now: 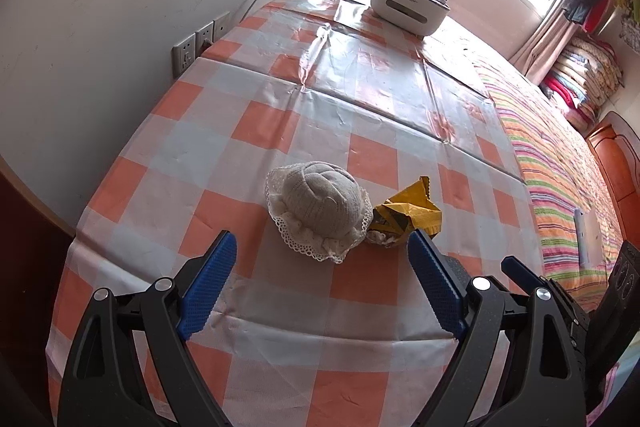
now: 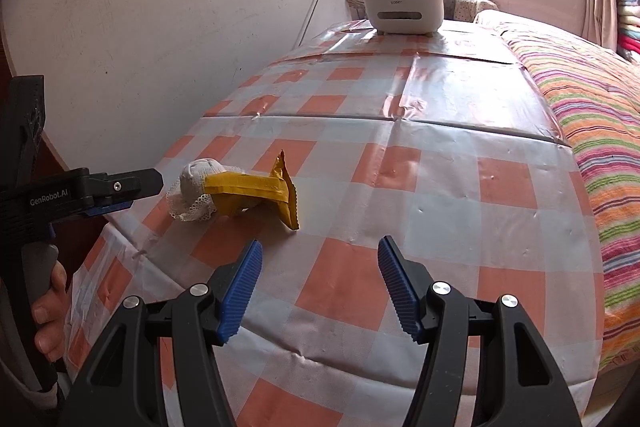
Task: Collect trash
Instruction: 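Grasp the white knit hat with the left gripper while the right grasps the yellow wrapper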
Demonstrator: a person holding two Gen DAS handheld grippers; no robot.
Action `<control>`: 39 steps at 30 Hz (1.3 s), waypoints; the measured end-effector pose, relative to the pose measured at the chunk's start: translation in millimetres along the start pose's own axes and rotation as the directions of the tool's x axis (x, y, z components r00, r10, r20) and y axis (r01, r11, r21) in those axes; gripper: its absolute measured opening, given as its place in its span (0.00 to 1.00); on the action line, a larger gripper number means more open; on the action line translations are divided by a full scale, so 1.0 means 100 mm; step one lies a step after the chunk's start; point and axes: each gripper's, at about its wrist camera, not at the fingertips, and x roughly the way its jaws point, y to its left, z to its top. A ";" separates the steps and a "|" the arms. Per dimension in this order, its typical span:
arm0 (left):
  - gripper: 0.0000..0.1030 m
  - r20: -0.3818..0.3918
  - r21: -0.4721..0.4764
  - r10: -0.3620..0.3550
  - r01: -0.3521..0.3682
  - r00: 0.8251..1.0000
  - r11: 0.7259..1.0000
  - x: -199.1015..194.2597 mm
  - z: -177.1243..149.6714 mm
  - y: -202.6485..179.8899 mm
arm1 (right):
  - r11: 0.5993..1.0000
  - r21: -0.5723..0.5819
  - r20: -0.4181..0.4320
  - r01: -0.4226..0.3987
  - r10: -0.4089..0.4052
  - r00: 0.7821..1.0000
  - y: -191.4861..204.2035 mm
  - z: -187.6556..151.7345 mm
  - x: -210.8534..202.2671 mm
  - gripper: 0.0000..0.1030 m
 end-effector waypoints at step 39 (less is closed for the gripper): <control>0.84 -0.129 -0.178 -0.087 0.063 0.988 0.982 0.53 0.34 0.39 | 0.987 -0.152 -0.134 -0.043 0.023 0.991 0.33 0.38 0.90 0.32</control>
